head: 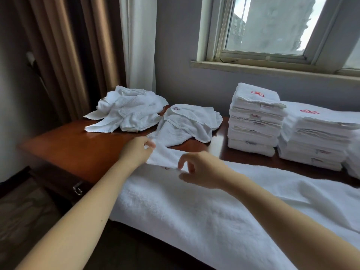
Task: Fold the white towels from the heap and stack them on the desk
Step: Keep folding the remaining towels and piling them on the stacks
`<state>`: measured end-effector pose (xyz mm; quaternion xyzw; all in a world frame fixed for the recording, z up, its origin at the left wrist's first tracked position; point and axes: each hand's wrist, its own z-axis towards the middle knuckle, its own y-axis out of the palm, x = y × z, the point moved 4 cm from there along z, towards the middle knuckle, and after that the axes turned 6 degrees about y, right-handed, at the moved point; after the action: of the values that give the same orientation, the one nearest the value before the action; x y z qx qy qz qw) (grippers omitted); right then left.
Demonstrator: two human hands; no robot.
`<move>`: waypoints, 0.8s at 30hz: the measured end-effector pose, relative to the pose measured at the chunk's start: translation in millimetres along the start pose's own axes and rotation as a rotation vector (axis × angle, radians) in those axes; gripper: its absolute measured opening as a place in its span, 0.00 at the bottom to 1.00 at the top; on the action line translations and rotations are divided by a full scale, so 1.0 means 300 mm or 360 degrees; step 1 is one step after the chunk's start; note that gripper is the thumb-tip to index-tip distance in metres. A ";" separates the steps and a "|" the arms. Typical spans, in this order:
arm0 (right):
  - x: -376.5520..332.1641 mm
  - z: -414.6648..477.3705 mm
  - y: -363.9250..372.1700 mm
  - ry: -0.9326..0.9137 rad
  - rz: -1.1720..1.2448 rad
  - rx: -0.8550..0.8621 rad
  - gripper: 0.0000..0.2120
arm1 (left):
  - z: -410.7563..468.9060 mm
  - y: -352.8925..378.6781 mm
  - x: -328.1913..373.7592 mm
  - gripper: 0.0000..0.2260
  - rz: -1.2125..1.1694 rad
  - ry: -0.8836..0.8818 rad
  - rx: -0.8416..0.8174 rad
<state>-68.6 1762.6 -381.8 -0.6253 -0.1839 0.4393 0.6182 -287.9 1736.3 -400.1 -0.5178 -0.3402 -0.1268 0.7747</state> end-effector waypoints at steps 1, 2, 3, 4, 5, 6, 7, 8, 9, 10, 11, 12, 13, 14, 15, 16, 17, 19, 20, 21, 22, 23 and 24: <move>-0.005 -0.004 0.030 0.0008 -0.0010 -0.0110 0.10 | -0.015 0.000 -0.014 0.06 0.0208 -0.0040 -0.0080; -0.005 -0.006 0.053 0.0027 0.0013 -0.0185 0.11 | -0.030 0.001 -0.023 0.06 0.0369 -0.0079 -0.0141; -0.002 -0.008 0.064 0.0062 0.0085 -0.0200 0.12 | -0.042 -0.001 -0.023 0.06 0.0494 -0.0107 -0.0167; 0.003 -0.007 0.062 0.0112 0.0189 -0.0154 0.13 | -0.049 -0.004 -0.017 0.07 0.0618 -0.0115 -0.0157; 0.012 -0.004 0.051 0.0157 0.0253 -0.0036 0.12 | -0.051 -0.007 -0.008 0.09 0.0764 -0.0100 -0.0127; 0.024 -0.001 0.032 0.0173 0.0231 0.0136 0.10 | -0.051 -0.007 0.003 0.11 0.0896 -0.0053 -0.0078; 0.036 -0.002 0.012 0.0168 0.0134 0.0319 0.09 | -0.049 -0.004 0.017 0.13 0.0961 0.0032 -0.0012; 0.051 -0.004 -0.004 0.0176 0.0018 0.0458 0.09 | -0.047 0.004 0.036 0.15 0.0925 0.0146 0.0056; 0.069 -0.008 -0.011 0.0213 -0.0072 0.0524 0.10 | -0.049 0.017 0.058 0.16 0.0809 0.0260 0.0082; 0.093 -0.009 -0.005 0.0270 -0.0147 0.0502 0.12 | -0.052 0.038 0.082 0.16 0.0647 0.0351 0.0054; 0.119 -0.009 0.014 0.0326 -0.0221 0.0394 0.14 | -0.058 0.070 0.101 0.17 0.0503 0.0407 -0.0039; 0.145 -0.010 0.044 0.0378 -0.0291 0.0230 0.15 | -0.067 0.114 0.113 0.18 0.0442 0.0420 -0.0203; 0.167 -0.017 0.077 0.0430 -0.0320 0.0054 0.16 | -0.081 0.161 0.116 0.20 0.0488 0.0411 -0.0390; 0.183 -0.027 0.101 0.0473 -0.0288 -0.0086 0.19 | -0.094 0.201 0.109 0.24 0.0612 0.0389 -0.0541; 0.192 -0.037 0.112 0.0488 -0.0228 -0.0164 0.22 | -0.100 0.226 0.096 0.26 0.0742 0.0359 -0.0629; 0.197 -0.042 0.107 0.0470 -0.0173 -0.0180 0.24 | -0.101 0.235 0.087 0.27 0.0825 0.0326 -0.0662; 0.199 -0.048 0.093 0.0437 -0.0111 -0.0158 0.23 | -0.096 0.234 0.087 0.28 0.0863 0.0300 -0.0671; 0.213 -0.072 0.049 0.0426 0.0028 -0.0072 0.22 | -0.092 0.225 0.117 0.26 0.0815 0.0301 -0.0619; 0.225 -0.088 0.020 0.0452 0.0063 -0.0003 0.22 | -0.092 0.221 0.144 0.25 0.0713 0.0325 -0.0550; 0.240 -0.110 -0.012 0.0488 0.0073 0.0081 0.21 | -0.097 0.220 0.174 0.22 0.0578 0.0362 -0.0471; 0.258 -0.139 -0.045 0.0527 0.0088 0.0174 0.21 | -0.107 0.224 0.213 0.20 0.0433 0.0412 -0.0404; 0.277 -0.176 -0.078 0.0563 0.0119 0.0259 0.20 | -0.121 0.234 0.259 0.18 0.0312 0.0476 -0.0358; 0.287 -0.203 -0.104 0.0591 0.0158 0.0337 0.19 | -0.137 0.239 0.295 0.16 0.0226 0.0528 -0.0338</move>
<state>35.4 1797.2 -389.5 -0.6354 0.0115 0.3634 0.6813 -167.1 1744.5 -402.8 -0.5912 -0.1552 -0.1906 0.7681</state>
